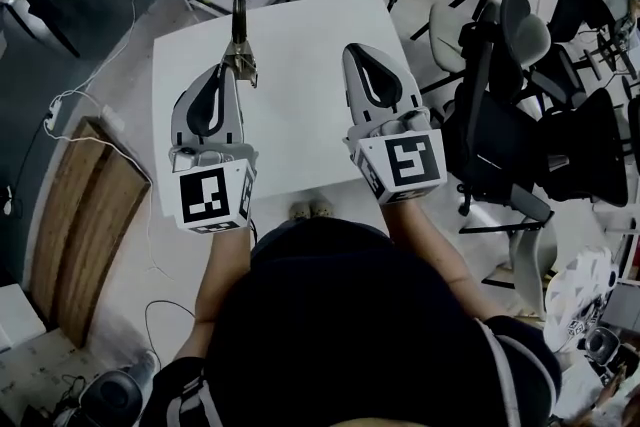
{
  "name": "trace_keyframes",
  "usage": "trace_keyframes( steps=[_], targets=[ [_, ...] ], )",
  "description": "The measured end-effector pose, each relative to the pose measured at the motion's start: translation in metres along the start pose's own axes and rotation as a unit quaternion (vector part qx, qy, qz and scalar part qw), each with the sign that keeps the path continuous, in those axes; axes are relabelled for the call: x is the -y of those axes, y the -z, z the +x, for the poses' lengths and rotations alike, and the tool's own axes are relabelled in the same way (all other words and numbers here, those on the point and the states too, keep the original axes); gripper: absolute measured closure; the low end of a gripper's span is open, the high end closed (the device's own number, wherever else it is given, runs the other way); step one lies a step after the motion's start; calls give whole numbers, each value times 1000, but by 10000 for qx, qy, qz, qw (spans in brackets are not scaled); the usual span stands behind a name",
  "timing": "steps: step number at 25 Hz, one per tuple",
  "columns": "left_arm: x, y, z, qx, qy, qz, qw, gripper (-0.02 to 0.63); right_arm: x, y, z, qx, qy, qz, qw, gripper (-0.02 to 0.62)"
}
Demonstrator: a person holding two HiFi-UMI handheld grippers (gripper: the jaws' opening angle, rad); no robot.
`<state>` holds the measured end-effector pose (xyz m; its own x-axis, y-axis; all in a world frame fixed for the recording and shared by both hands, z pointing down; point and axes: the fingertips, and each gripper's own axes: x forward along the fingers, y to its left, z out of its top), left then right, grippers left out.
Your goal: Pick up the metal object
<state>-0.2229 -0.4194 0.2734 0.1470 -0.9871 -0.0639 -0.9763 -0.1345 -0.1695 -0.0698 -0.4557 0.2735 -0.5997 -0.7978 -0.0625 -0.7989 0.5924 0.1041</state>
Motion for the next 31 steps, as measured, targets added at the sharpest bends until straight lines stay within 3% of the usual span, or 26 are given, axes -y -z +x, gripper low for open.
trace_keyframes(
  steps=[6,31],
  targets=[
    [4,-6,-3,27,-25,178,9998,581,-2,-3,-6,38,-24,-64,10000,569],
    [5,-2,-9,15,22,217,9998,581,-8,3,-9,13,-73,32,10000,569]
  ],
)
